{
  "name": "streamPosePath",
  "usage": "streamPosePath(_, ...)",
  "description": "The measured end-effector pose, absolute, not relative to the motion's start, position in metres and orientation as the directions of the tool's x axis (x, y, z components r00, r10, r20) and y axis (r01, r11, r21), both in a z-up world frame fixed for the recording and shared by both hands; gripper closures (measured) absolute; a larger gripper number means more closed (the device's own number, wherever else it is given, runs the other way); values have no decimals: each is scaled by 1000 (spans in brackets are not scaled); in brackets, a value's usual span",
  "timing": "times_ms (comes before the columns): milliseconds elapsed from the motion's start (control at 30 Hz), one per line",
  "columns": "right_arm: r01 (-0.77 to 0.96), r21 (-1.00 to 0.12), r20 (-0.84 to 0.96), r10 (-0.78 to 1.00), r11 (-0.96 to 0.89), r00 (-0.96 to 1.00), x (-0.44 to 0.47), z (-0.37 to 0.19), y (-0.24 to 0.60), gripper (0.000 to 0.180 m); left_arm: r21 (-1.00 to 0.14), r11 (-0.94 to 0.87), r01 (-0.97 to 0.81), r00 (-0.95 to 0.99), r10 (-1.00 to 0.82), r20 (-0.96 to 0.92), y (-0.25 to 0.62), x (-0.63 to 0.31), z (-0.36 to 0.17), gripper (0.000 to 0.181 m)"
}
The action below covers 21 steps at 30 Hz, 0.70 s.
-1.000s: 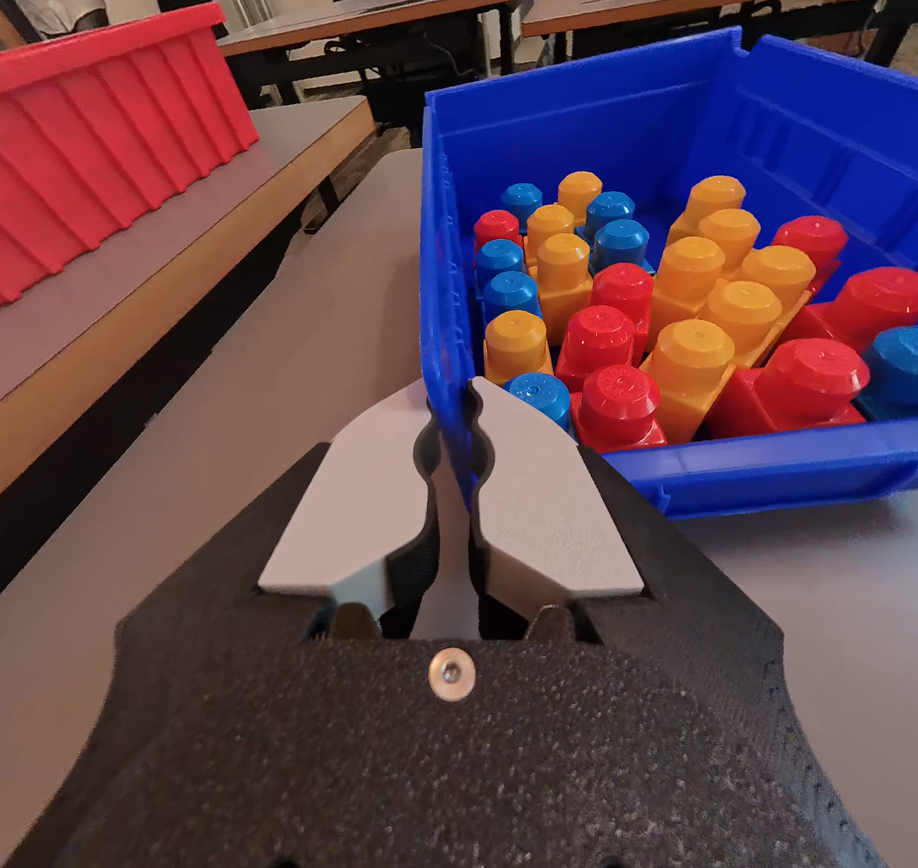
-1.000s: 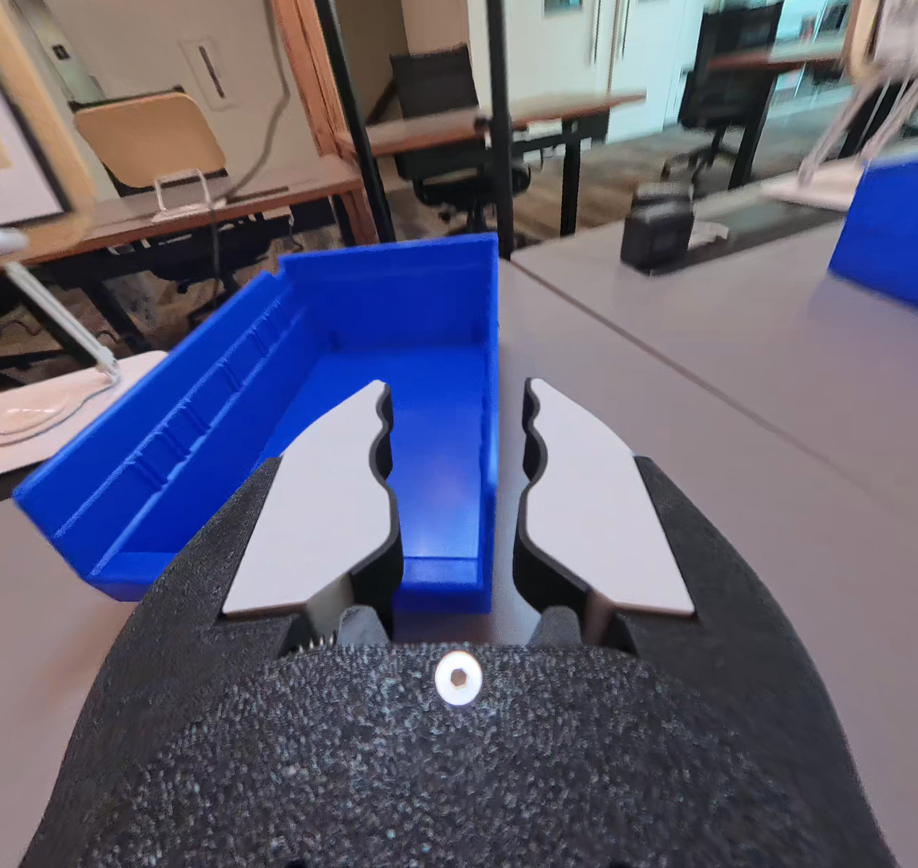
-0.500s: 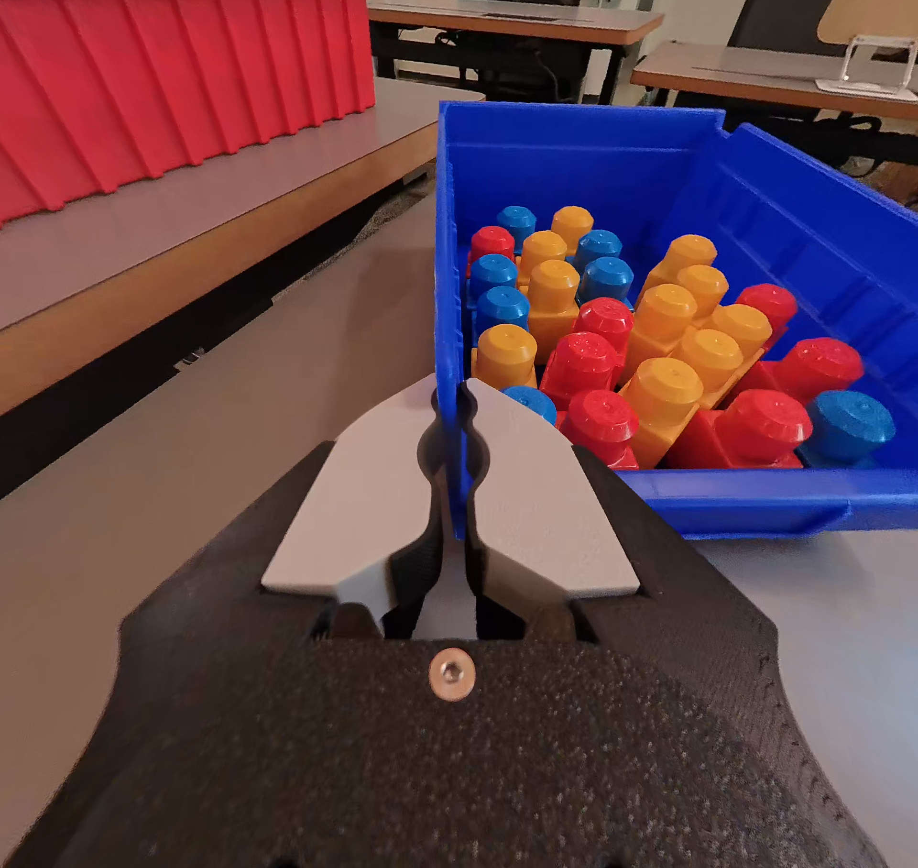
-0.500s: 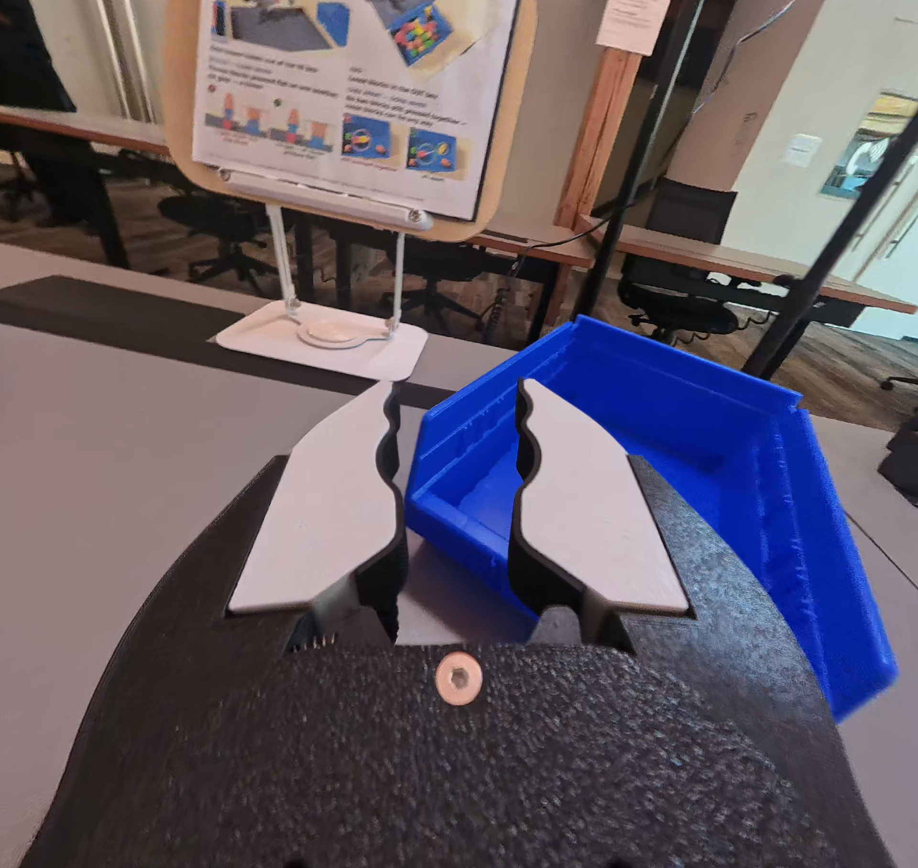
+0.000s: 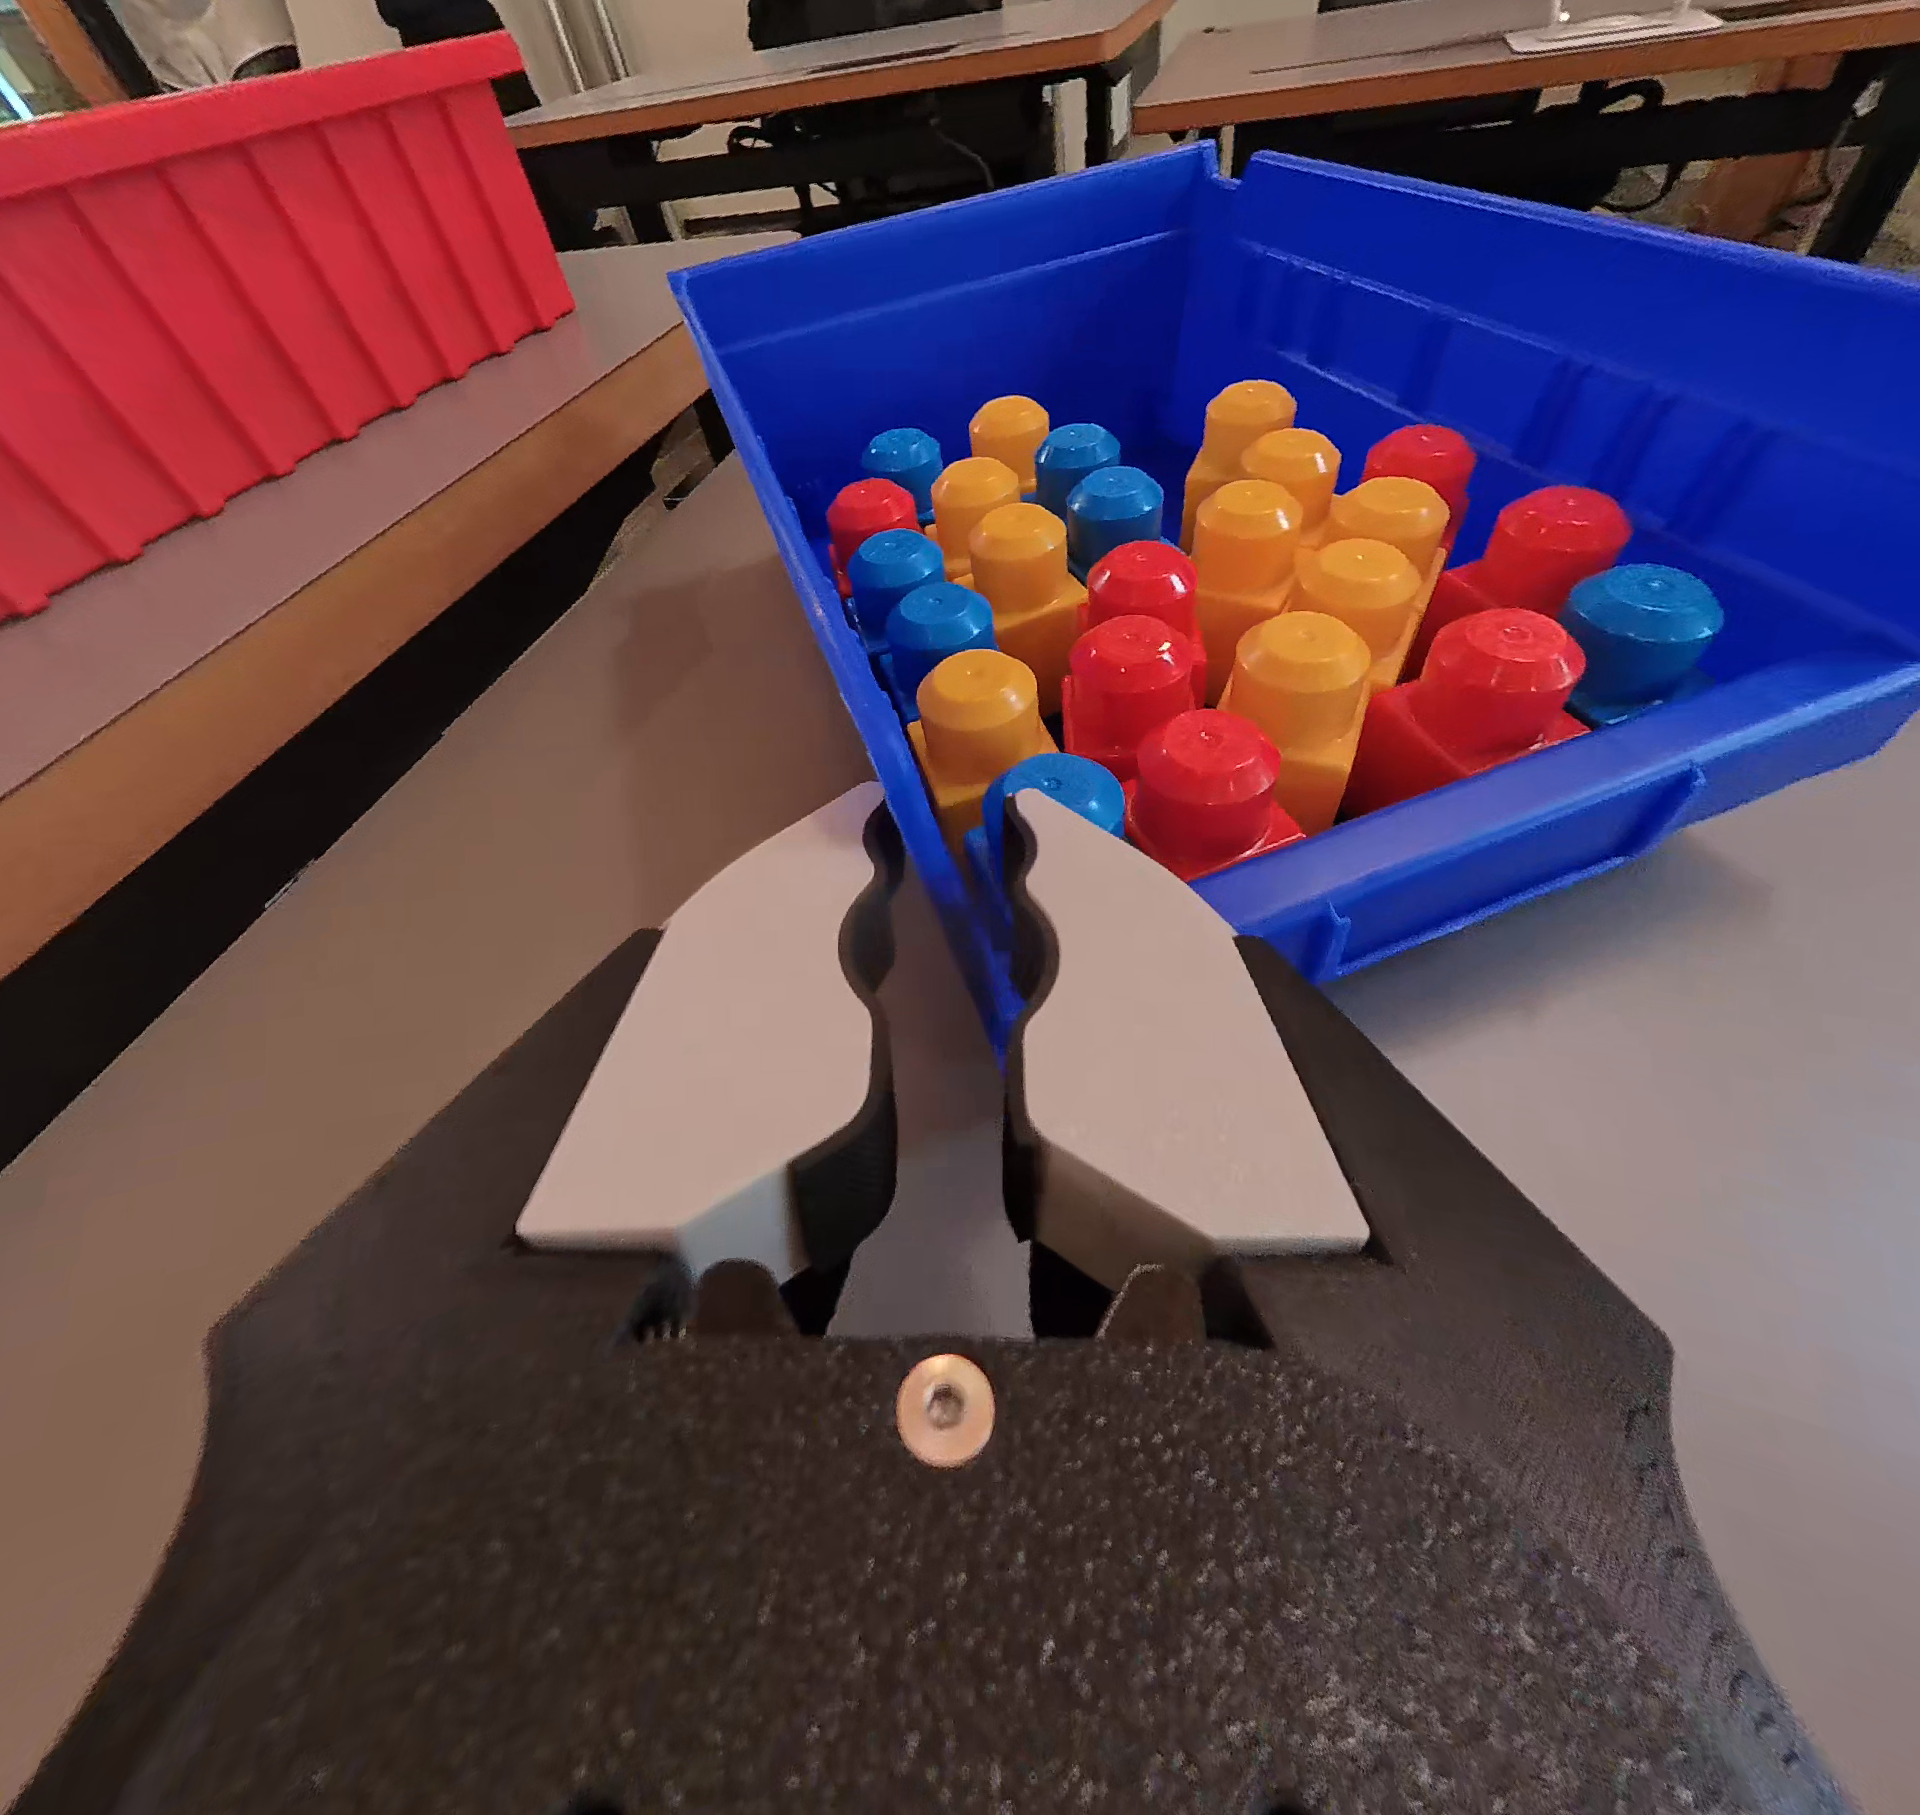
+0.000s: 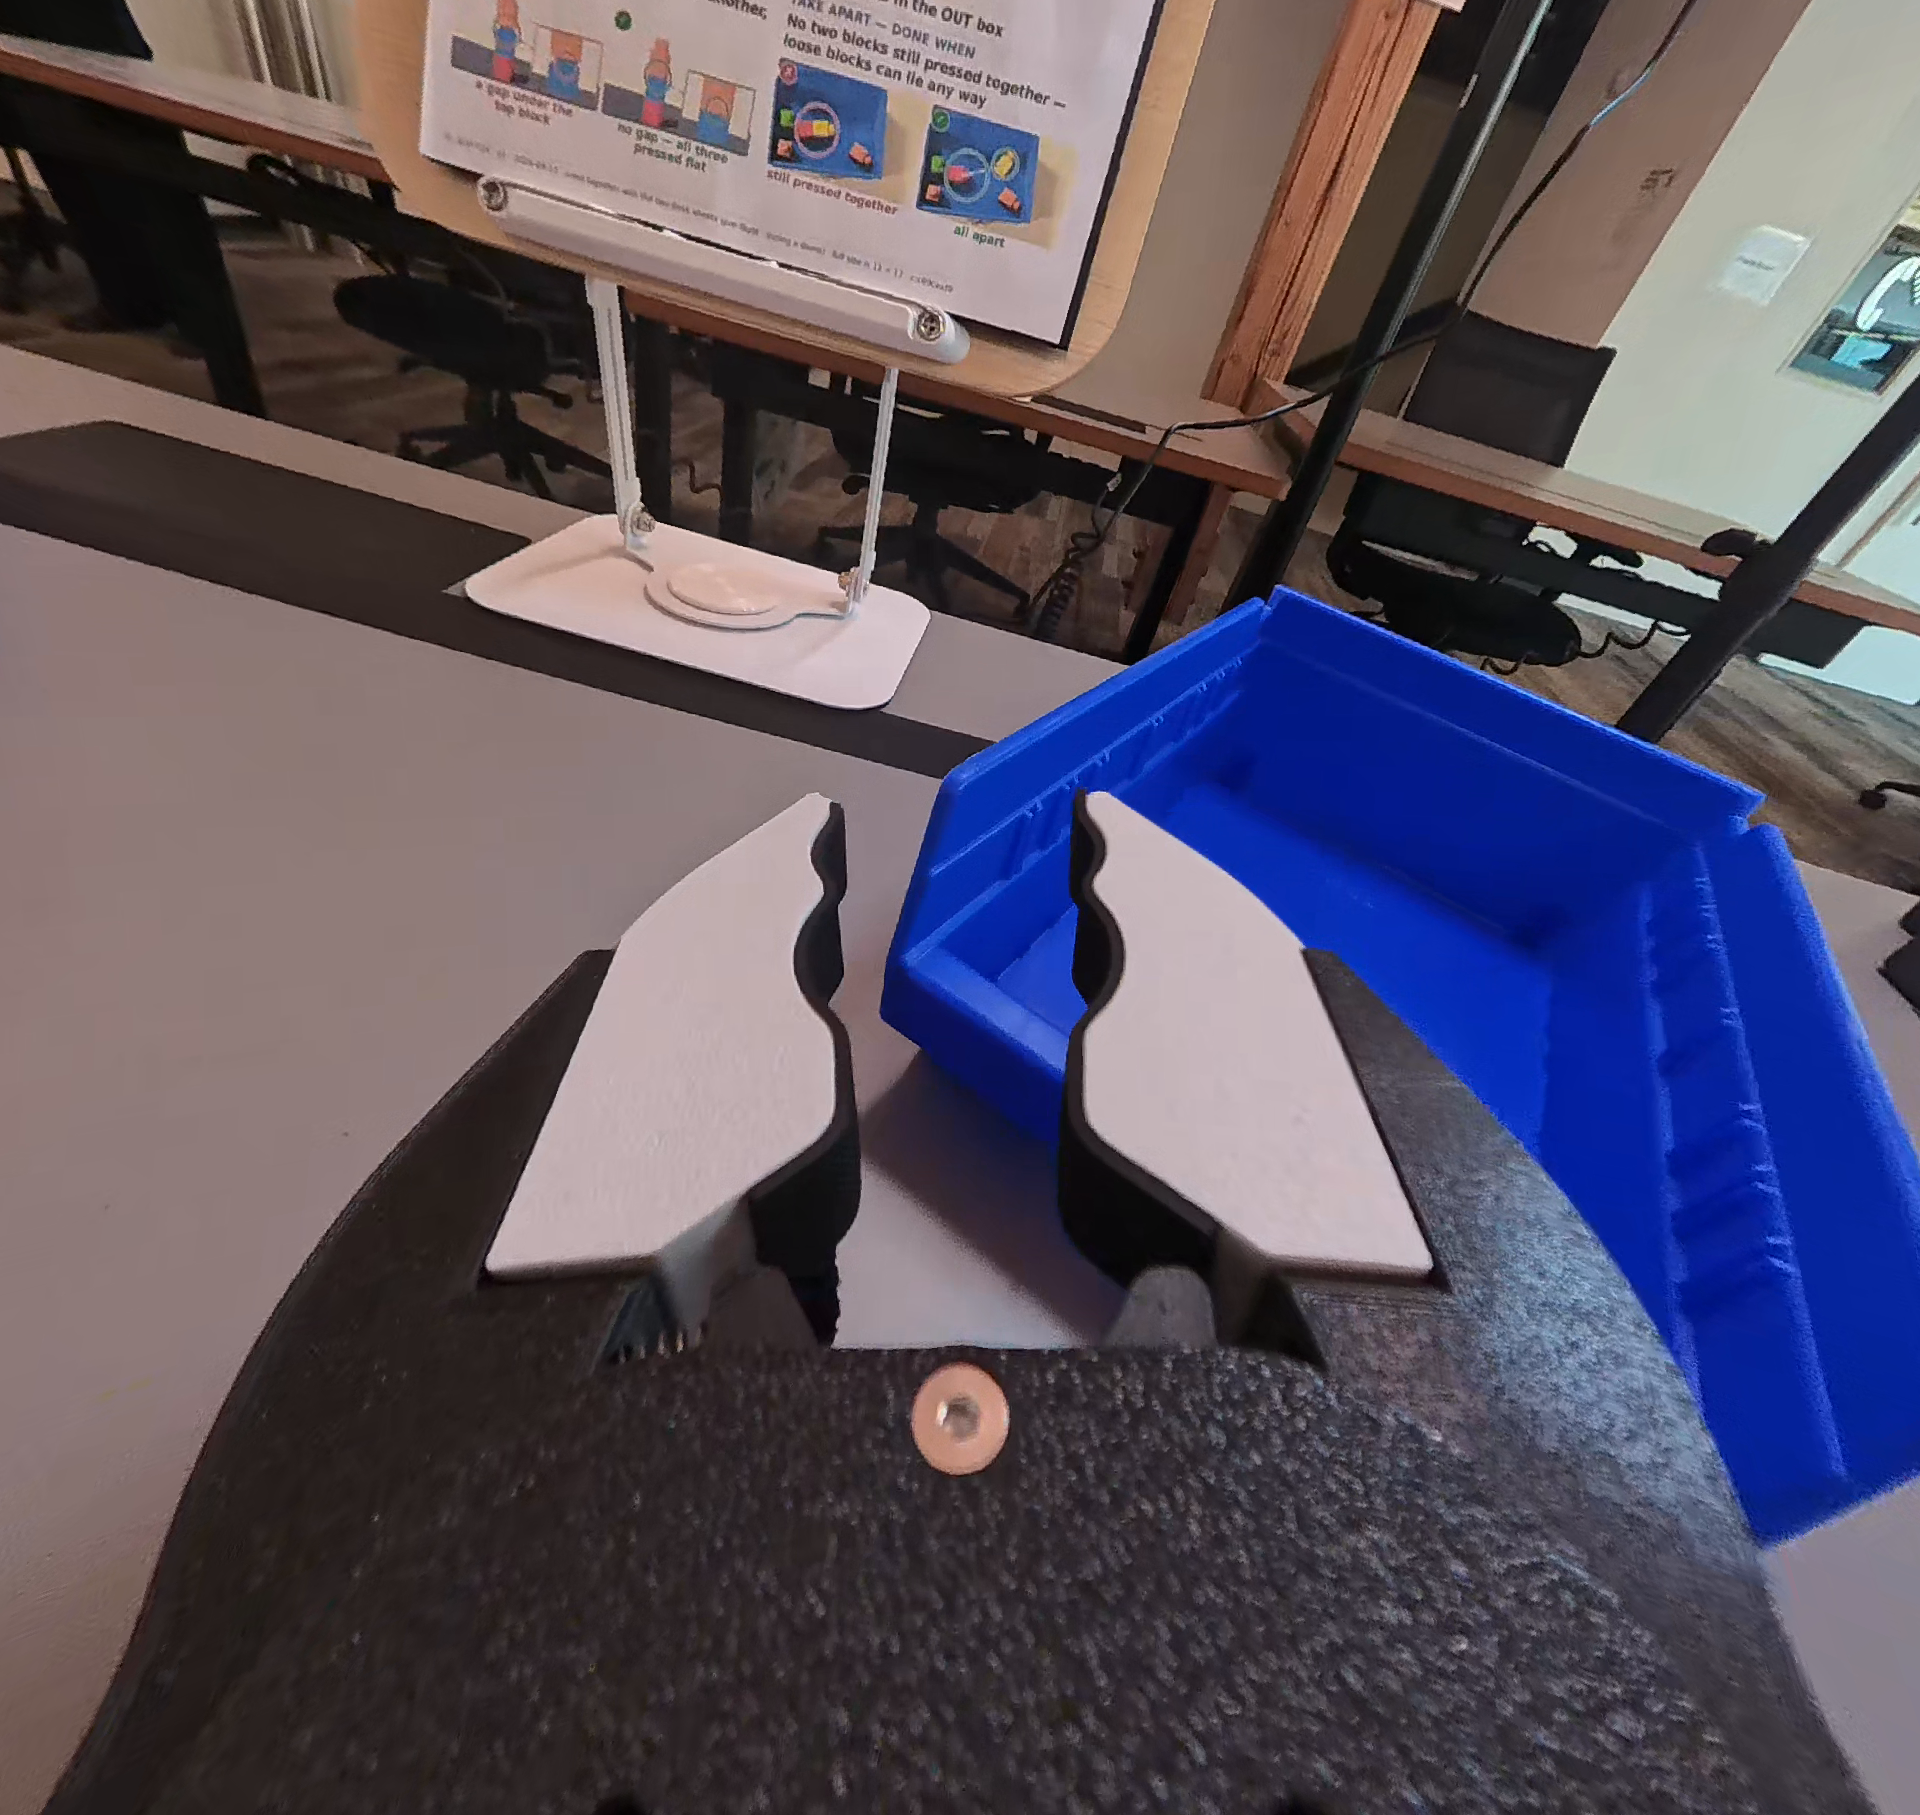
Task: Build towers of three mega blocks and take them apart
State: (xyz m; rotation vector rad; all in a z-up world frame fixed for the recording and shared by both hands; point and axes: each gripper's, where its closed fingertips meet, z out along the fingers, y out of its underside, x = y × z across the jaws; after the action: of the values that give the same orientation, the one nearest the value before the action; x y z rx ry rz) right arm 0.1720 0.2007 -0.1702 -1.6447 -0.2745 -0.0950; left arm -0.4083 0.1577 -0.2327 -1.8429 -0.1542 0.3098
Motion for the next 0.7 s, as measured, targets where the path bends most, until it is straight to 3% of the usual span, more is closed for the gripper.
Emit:
streamPosePath(300, 123, -988, 109, 146, -92, 983, 176, -173, 200, 140, -957, -282, -66, 946, 287, -150, 154, -411, -230, 171)
streamPosePath(700, 113, -987, 94, 161, -113, 983, 173, -180, 202, 142, -950, -288, -124, 943, 264, -204, 160, -402, -230, 170)
